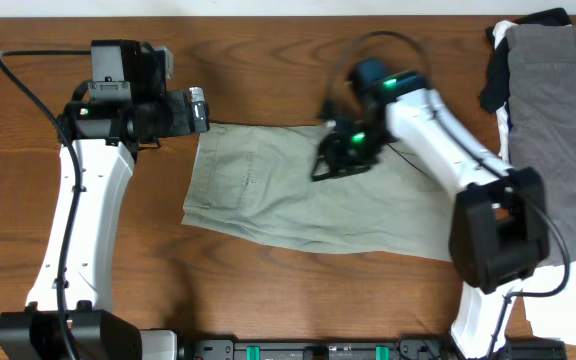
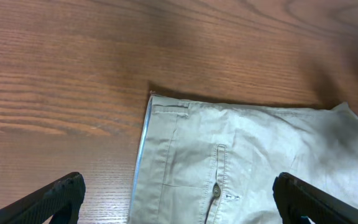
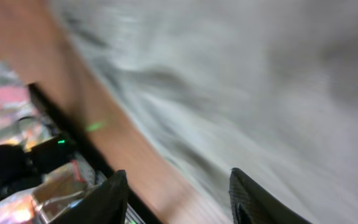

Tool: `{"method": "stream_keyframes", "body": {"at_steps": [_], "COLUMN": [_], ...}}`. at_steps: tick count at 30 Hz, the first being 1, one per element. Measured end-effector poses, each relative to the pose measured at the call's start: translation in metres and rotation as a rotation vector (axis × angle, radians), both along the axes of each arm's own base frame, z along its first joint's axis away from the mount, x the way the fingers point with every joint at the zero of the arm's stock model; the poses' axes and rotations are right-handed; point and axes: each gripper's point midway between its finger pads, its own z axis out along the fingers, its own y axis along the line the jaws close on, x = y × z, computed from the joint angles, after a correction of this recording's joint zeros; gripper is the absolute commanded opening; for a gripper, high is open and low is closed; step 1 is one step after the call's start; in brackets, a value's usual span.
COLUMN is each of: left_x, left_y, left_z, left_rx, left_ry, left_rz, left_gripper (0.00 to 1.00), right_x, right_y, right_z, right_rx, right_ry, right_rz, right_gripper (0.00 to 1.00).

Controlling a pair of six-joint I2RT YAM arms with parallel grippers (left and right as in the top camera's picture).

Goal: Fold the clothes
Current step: 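Drag trousers leftward with right gripper to spread them flat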

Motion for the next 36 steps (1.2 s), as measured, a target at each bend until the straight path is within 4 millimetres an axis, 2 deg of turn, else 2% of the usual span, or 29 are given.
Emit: {"method": "stream_keyframes", "body": {"at_steps": [3, 5, 8, 11, 14, 19, 27, 36], "left_x": [0.000, 0.000, 0.000, 0.000, 0.000, 0.000, 0.000, 0.000], "left_y": [0.000, 0.000, 0.000, 0.000, 0.000, 0.000, 0.000, 0.000], "left_z": [0.000, 0.000, 0.000, 0.000, 0.000, 0.000, 0.000, 0.000], "left_rx": [0.000, 0.000, 0.000, 0.000, 0.000, 0.000, 0.000, 0.000], "left_ry": [0.000, -0.001, -0.001, 0.000, -0.001, 0.000, 0.000, -0.001], "left_rz": [0.000, 0.000, 0.000, 0.000, 0.000, 0.000, 0.000, 0.000], "left_gripper": [0.98, 0.98, 0.98, 0.98, 0.98, 0.98, 0.98, 0.98], "right_x": [0.006, 0.010, 0.012, 0.013, 0.014, 0.028, 0.075, 0.104], "right_y": [-0.040, -0.059, -0.084, -0.098, -0.109, -0.116, -0.108, -0.104], "right_z": [-0.012, -0.019, -0.035, -0.053, -0.074, -0.099, -0.096, -0.089], "right_rx": [-0.145, -0.229, -0.359, -0.440, -0.493, -0.521, -0.465, -0.433], "right_ry": [0.007, -0.006, -0.018, -0.038, -0.075, -0.167, -0.387, -0.504], "right_rz": [-0.050, -0.069, -0.104, -0.124, -0.139, -0.183, -0.256, -0.299], "right_gripper": [0.32, 0.24, 0.19, 0.17, 0.11, 0.08, 0.23, 0.31]}}
